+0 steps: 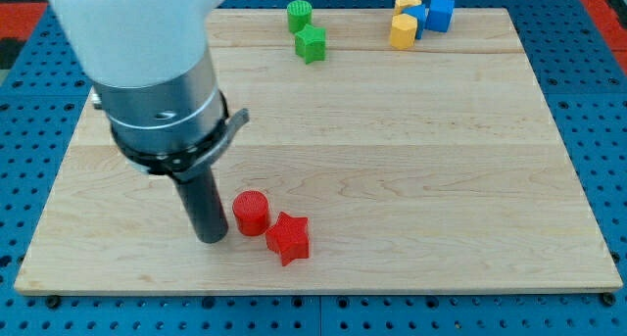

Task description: Point your arm to center left

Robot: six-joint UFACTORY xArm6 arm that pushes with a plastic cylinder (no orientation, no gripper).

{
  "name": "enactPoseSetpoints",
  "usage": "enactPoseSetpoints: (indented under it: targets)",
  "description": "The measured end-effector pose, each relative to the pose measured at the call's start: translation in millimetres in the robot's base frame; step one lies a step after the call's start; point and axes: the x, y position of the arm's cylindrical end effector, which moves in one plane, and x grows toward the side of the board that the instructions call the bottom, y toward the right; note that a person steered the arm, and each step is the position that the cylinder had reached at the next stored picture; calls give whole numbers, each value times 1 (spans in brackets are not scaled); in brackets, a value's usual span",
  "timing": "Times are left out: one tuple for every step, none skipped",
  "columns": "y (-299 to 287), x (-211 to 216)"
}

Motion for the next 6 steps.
enactPoseSetpoints:
  targets:
    - [-46,0]
    - [-127,4]
    - [-189,-6]
    - [-190,-34]
    - [-190,-80]
    - [-189,-93]
